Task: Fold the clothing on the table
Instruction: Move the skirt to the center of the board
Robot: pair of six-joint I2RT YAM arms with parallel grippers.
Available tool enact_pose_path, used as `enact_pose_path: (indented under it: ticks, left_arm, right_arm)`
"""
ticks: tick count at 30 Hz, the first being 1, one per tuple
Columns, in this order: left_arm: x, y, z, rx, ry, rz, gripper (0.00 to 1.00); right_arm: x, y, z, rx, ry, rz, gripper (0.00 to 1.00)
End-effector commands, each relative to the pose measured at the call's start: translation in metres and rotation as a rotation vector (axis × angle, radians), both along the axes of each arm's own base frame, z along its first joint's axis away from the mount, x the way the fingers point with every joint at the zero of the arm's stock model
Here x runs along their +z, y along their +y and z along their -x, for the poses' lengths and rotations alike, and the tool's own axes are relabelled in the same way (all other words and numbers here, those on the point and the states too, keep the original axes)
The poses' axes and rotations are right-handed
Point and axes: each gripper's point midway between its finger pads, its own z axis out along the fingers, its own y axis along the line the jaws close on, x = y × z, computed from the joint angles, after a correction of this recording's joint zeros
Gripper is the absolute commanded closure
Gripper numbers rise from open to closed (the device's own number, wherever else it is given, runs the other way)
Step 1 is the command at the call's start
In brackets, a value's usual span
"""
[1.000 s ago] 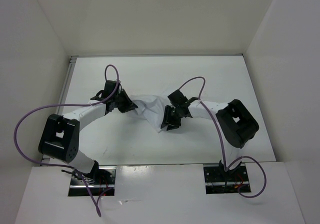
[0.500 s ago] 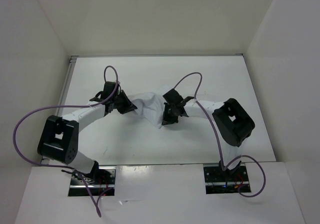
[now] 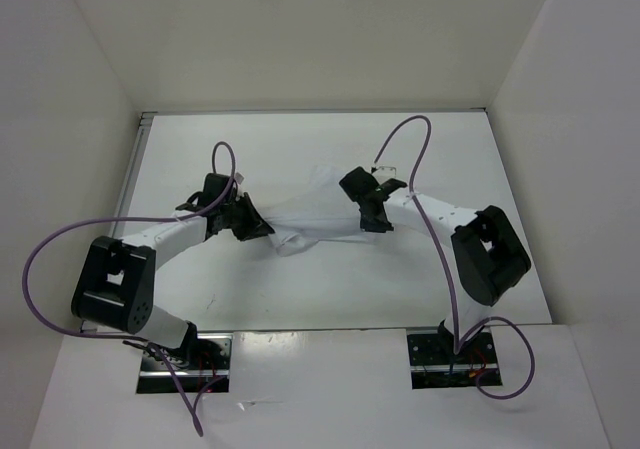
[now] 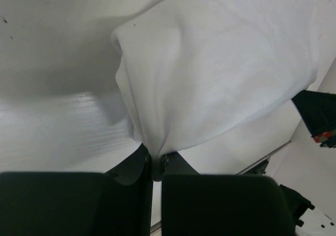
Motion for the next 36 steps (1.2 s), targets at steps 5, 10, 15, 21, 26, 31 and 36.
enact_pose_path:
  ticks: [5, 10, 15, 21, 26, 31, 36]
  left_arm:
    - [-0.009, 0.014, 0.023, -0.065, 0.023, -0.051, 1.0]
    - [-0.015, 0.014, 0.027, -0.153, 0.028, -0.056, 1.0]
    - [-0.028, -0.003, 0.031, -0.244, 0.078, 0.031, 1.0]
    - [-0.023, -0.03, 0.042, -0.36, 0.034, 0.08, 0.85]
    - [0.013, -0.034, 0.038, -0.36, -0.049, 0.111, 0.51]
    - [0.051, -0.032, 0.04, -0.299, -0.13, 0.11, 0.44]
    - [0.044, -0.021, 0.05, -0.233, -0.115, 0.08, 0.44]
  right_arm:
    - [0.031, -0.082, -0.014, -0.113, -0.018, 0.309, 1.0]
    - [0.039, -0.096, -0.017, -0.087, -0.015, 0.331, 1.0]
    - [0.027, -0.08, -0.012, 0.008, 0.059, 0.261, 1.0]
    - [0.012, -0.058, -0.002, 0.093, 0.148, 0.167, 0.72]
    - [0.032, -0.032, 0.0, 0.141, 0.119, 0.006, 0.56]
    - [0.033, -0.008, 0.006, 0.162, 0.124, -0.137, 0.54]
    - [0.001, -0.001, 0.02, 0.114, 0.199, -0.226, 0.54]
